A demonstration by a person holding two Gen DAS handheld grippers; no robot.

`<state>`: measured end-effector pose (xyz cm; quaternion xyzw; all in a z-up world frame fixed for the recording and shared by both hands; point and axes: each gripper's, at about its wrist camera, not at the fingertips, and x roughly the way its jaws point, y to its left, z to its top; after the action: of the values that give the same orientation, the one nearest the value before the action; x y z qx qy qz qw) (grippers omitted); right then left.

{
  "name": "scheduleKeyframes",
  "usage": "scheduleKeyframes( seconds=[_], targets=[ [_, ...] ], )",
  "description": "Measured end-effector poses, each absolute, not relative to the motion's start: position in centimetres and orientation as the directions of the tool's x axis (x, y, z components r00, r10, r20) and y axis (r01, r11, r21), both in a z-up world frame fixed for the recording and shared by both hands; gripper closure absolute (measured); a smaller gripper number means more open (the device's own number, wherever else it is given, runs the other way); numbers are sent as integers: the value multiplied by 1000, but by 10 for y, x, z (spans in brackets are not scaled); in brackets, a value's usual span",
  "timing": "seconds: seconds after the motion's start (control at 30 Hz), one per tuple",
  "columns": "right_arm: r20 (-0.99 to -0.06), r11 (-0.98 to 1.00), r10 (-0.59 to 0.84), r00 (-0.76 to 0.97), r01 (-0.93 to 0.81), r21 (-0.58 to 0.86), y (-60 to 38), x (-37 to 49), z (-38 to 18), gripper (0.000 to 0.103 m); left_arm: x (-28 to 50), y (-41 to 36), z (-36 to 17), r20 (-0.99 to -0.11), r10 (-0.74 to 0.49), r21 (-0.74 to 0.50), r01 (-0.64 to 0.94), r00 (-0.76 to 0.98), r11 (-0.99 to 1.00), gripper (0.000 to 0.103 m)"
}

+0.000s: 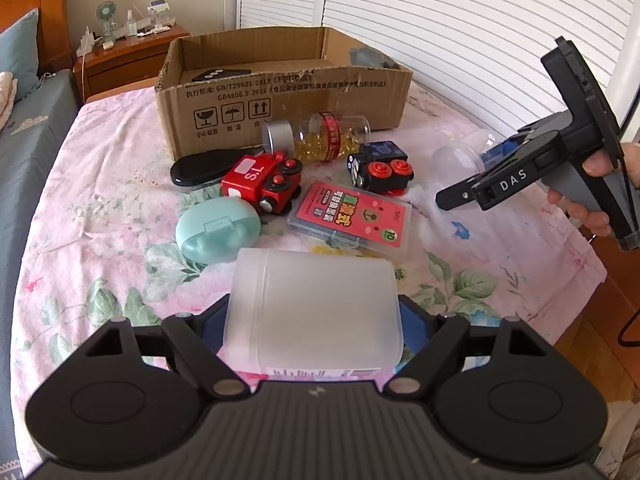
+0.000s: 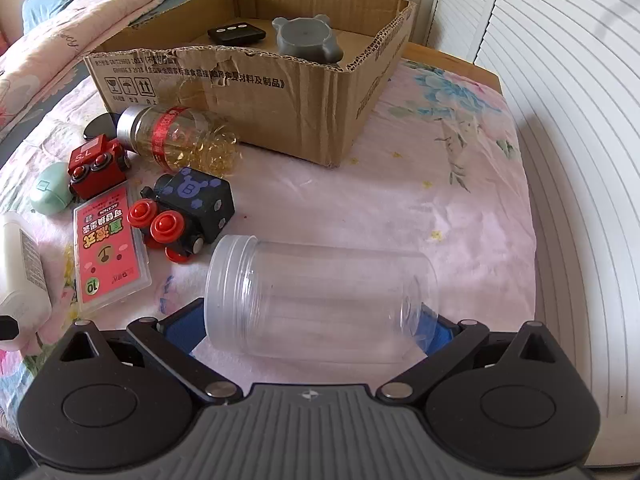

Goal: Organize rigid objects
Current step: 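Lift the white box with the left tool into the cardboard box while the right tool carries the jar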

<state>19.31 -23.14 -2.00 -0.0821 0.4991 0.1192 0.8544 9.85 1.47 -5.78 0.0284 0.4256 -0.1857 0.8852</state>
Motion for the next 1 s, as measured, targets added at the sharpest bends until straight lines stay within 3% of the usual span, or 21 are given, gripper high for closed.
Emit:
scheduleKeyframes(
  seconds=[0.63, 0.8, 1.0],
  targets=[
    [-873, 977, 71, 482, -209, -36, -227, 202, -1, 0, 99, 14, -57, -763, -307, -93, 373, 569, 923, 20],
    [-873, 977, 43, 486, -202, -64, -223, 202, 3, 8, 98, 12, -54, -762, -299, -81, 373, 574, 924, 19],
    [-872, 974, 38, 489, -214, -77, -222, 199, 3, 8, 101, 11, -55, -766, -304, -78, 387, 567, 919, 21]
  ],
)
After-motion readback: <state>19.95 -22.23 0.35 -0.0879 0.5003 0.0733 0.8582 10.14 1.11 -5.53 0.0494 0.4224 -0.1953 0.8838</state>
